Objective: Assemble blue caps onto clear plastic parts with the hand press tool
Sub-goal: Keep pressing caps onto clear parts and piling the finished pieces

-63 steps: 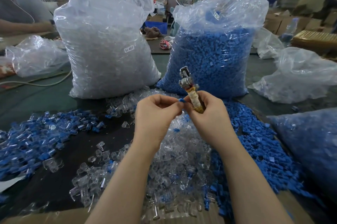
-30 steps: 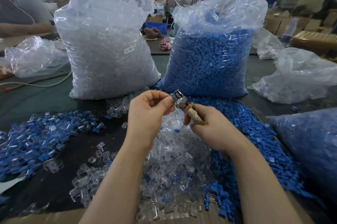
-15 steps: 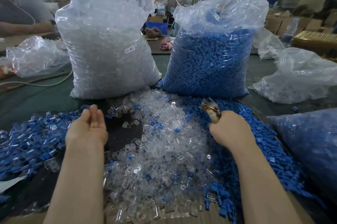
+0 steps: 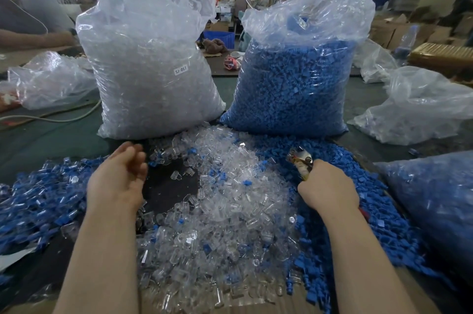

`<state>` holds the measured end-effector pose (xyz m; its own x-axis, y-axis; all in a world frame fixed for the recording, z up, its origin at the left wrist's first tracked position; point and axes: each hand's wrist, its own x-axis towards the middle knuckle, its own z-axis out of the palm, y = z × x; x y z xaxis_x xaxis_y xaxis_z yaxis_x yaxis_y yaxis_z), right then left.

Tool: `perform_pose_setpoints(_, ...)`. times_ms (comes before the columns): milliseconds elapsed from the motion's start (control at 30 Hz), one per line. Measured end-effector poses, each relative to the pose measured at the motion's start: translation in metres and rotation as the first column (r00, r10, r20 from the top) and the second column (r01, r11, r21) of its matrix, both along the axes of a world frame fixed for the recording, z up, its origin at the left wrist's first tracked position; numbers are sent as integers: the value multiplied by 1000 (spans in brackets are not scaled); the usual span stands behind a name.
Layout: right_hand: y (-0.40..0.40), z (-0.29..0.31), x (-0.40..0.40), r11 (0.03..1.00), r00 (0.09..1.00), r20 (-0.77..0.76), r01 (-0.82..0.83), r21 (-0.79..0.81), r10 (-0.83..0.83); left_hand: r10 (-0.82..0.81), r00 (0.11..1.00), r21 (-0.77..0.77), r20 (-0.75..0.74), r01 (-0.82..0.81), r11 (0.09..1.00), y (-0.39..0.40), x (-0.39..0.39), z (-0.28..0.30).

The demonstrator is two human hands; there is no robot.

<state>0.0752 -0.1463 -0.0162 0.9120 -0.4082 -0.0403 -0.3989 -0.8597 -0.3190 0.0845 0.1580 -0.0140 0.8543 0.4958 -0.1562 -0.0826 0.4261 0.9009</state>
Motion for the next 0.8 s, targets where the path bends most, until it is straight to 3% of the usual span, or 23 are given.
perform_pose_setpoints(67,1,0,0,1000,1000,-16,-6,6,6,-46,997,276,-66,63,959,-12,4,5)
perform_pose_setpoints(100,1,0,-1,1000,1000,-19,-5,12,5,-69,990,482,-121,119,868,-17,6,2)
perform_pose_setpoints(167,2,0,-1,1000,1000,-19,-3,21,4,-53,956,805,-289,272,527,-25,7,-10)
perform_pose_setpoints(200,3,0,-1,1000,1000,-18,-4,24,4,-5,934,883,-358,341,323,-28,5,-13)
perform_pose_setpoints(233,3,0,-1,1000,1000,-15,-3,28,3,25,921,900,-389,375,221,-30,5,-16)
perform_pose_setpoints(267,2,1,-1,999,1000,-12,0,34,0,44,912,905,-407,397,154,-31,5,-17)
perform_pose_setpoints(333,2,2,0,999,1000,0,7,43,-7,67,901,899,-429,418,133,-32,4,-14)
perform_pose_setpoints(433,1,2,0,999,998,63,-3,44,1,91,888,889,-450,436,140,-31,1,-10)
perform_pose_setpoints(533,0,2,2,997,984,173,-59,52,49,90,914,905,-396,372,206,-31,-1,-4)
perform_pose_setpoints(600,1,4,4,989,965,252,-108,101,79,43,948,896,-314,282,342,-35,-2,4)
perform_pose_setpoints(700,4,9,6,956,925,364,-194,221,104,-93,982,754,-164,185,630,-51,-2,19)
perform_pose_setpoints(800,10,15,3,867,877,470,-305,394,94,-275,957,541,-93,281,793,-78,-6,32)
